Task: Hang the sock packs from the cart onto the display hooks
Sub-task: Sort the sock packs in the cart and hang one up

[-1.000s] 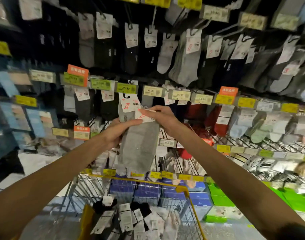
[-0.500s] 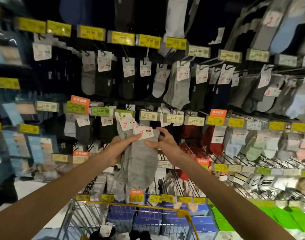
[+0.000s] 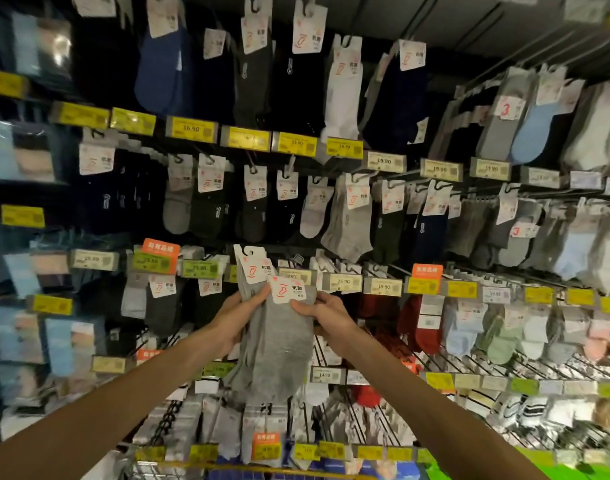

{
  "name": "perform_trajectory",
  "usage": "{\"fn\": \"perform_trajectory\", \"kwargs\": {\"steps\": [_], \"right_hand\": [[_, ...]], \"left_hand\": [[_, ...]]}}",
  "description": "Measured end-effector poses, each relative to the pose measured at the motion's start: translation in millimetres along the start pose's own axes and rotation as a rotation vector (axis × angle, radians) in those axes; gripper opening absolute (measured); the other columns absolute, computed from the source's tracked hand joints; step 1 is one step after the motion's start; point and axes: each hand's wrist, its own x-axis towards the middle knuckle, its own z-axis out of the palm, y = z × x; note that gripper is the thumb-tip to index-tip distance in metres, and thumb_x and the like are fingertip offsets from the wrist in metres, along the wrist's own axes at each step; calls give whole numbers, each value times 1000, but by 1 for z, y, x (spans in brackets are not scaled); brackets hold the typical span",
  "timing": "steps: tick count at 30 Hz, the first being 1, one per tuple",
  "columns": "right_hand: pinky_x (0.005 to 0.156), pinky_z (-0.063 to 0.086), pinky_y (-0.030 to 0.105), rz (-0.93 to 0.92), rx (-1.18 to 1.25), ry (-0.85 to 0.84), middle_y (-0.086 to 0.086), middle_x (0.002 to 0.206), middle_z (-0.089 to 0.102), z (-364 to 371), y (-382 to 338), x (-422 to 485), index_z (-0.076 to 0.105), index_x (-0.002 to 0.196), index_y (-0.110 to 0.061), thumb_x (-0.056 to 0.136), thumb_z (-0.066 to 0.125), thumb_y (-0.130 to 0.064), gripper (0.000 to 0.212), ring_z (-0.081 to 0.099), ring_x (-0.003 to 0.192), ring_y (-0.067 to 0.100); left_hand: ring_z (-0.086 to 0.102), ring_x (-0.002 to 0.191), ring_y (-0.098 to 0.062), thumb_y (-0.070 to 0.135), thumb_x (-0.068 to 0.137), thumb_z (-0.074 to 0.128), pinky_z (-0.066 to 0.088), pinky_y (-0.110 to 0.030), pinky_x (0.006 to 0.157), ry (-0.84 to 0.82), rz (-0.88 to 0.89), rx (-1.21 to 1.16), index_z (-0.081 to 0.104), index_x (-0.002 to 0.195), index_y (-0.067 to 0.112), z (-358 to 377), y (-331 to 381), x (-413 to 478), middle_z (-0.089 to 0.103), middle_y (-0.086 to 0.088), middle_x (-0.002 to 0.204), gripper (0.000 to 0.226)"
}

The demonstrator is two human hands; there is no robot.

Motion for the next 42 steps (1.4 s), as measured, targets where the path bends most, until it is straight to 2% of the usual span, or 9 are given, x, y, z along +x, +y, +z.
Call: {"fn": "perform_trajectory", "kwargs": {"steps": [3, 8, 12, 17, 22, 26, 29, 33, 42], "right_hand": [[90, 56, 39, 26, 15, 6, 2, 111, 72, 1, 3, 6, 60, 122, -11, 78, 80, -11, 48, 68, 101, 18], [87, 57, 41, 59, 121, 89, 6, 113, 71, 1, 13, 13, 61, 121, -9, 77, 80, -7, 48, 66, 103, 23], [73, 56, 36, 53, 202, 204, 8, 111, 70, -7, 21, 16, 62, 116, -9, 76, 80, -4, 44, 65, 102, 26], [89, 53, 48, 43, 231, 357, 15, 110, 69, -36, 48, 14, 63, 115, 1, 76, 77, 2, 42, 65, 100, 33], [83, 54, 46, 124, 213, 458, 18, 109, 69, -62, 79, 9, 64, 111, 3, 78, 75, 2, 35, 65, 99, 36], [70, 54, 36, 151, 209, 460, 16, 100, 69, -73, 99, 2, 67, 97, -1, 79, 75, 0, 20, 66, 81, 28], [83, 56, 43, 154, 188, 397, 16, 109, 71, -70, 108, 1, 66, 112, -1, 77, 79, -6, 38, 68, 94, 32], [88, 55, 42, 125, 179, 311, 12, 110, 72, -56, 105, 2, 66, 114, -5, 82, 75, -8, 33, 67, 102, 30], [68, 54, 33, 149, 182, 250, 5, 98, 71, -32, 102, 26, 61, 116, -8, 88, 71, -13, 29, 67, 86, 20]], "left_hand": [[66, 108, -22, 38, 90, 68, 49, -44, 100, 39, 9, -3, 63, 126, 21, -5, 0, 4, 71, -2, 118, 40], [64, 110, -24, 29, 95, 63, 48, -49, 101, 90, 16, 94, 63, 125, 21, -26, -4, 3, 70, -2, 119, 31], [62, 113, -25, 23, 96, 62, 48, -48, 102, 159, 51, 157, 58, 133, 16, -48, -6, 3, 66, -4, 124, 38], [61, 113, -32, 12, 96, 62, 48, -48, 100, 296, 17, 159, 56, 133, 6, -80, -21, 3, 63, -12, 128, 38], [59, 118, -36, 11, 95, 62, 46, -50, 103, 325, -74, 206, 54, 135, 4, -92, -47, -2, 60, -15, 133, 41], [61, 114, -34, 8, 97, 58, 50, -44, 92, 303, -122, 190, 56, 129, 3, -83, -67, -9, 63, -13, 126, 32], [61, 111, -31, 8, 97, 60, 50, -43, 92, 281, -127, 194, 58, 129, 6, -71, -75, -10, 63, -9, 122, 32], [61, 112, -29, 14, 95, 63, 49, -44, 97, 207, -146, 156, 59, 130, 12, -59, -79, -2, 64, -8, 127, 35], [63, 89, -19, 22, 94, 65, 48, -33, 84, 168, -221, 138, 59, 126, 14, -30, -96, 19, 66, -6, 119, 33]]}}
